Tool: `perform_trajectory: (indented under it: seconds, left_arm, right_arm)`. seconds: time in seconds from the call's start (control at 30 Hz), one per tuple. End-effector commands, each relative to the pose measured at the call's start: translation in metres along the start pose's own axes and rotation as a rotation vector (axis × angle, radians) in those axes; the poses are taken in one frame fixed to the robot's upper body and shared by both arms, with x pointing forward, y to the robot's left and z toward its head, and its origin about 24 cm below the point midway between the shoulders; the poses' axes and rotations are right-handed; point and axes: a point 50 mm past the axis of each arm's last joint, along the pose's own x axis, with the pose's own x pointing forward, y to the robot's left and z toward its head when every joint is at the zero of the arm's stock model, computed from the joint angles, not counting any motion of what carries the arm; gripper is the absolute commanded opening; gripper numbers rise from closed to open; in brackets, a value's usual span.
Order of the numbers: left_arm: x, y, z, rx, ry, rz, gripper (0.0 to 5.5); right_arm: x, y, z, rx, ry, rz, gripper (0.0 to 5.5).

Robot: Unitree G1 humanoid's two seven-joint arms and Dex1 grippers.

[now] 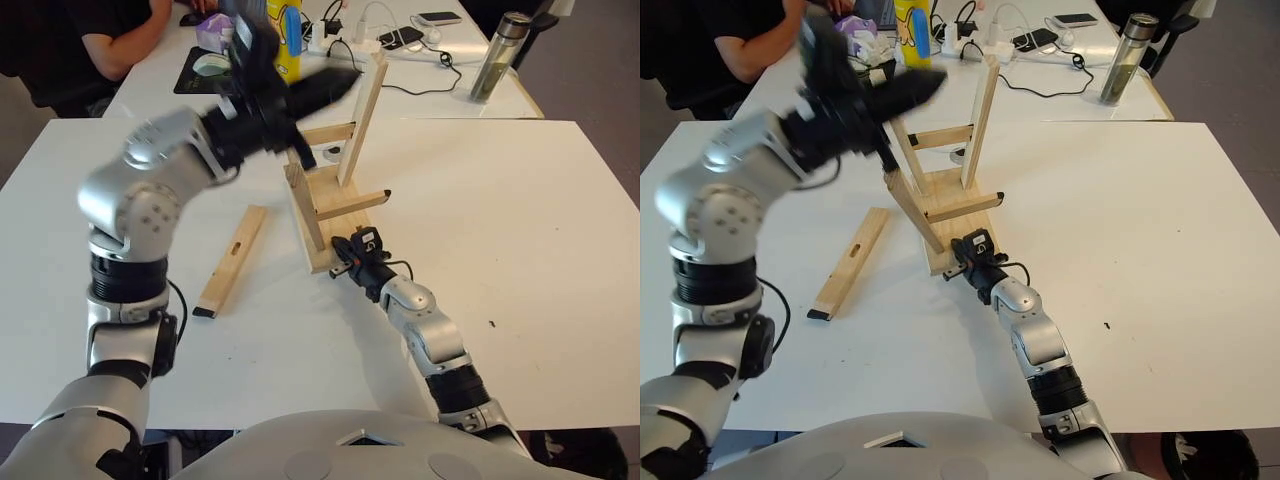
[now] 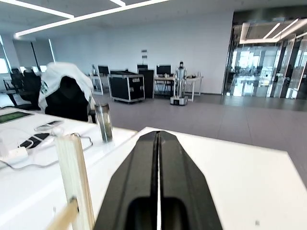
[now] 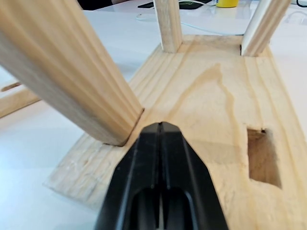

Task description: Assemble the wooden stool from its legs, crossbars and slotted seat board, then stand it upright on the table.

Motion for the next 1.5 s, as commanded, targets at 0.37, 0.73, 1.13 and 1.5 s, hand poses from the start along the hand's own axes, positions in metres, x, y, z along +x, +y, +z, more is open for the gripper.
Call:
perform_trajectory:
  seconds: [0.37, 0.73, 1.13, 1.5]
  left_arm:
    - [-0.027, -0.011, -0.131, -0.014, 0.529, 0.130, 0.01]
    - [-0.016, 0.022, -0.022, 0.235, -0.070, 0.379, 0.01]
    - [-0.088, 0.069, -0.053, 0.259, 0.174, 0.651, 0.01]
    - [-0.125, 0.043, -0.125, 0.229, 0.546, 0.521, 1.57]
  right_arm:
    - [-0.012, 0.004, -0.046, 0.064, 0.218, -0.026, 0.00]
    - [-0.014, 0.001, -0.048, 0.071, 0.212, -0.048, 0.00]
    - [-0.015, -0.001, -0.041, 0.033, 0.182, -0.028, 0.00]
    - [-0.026, 0.004, -0.029, -0.020, 0.147, 0.029, 0.55]
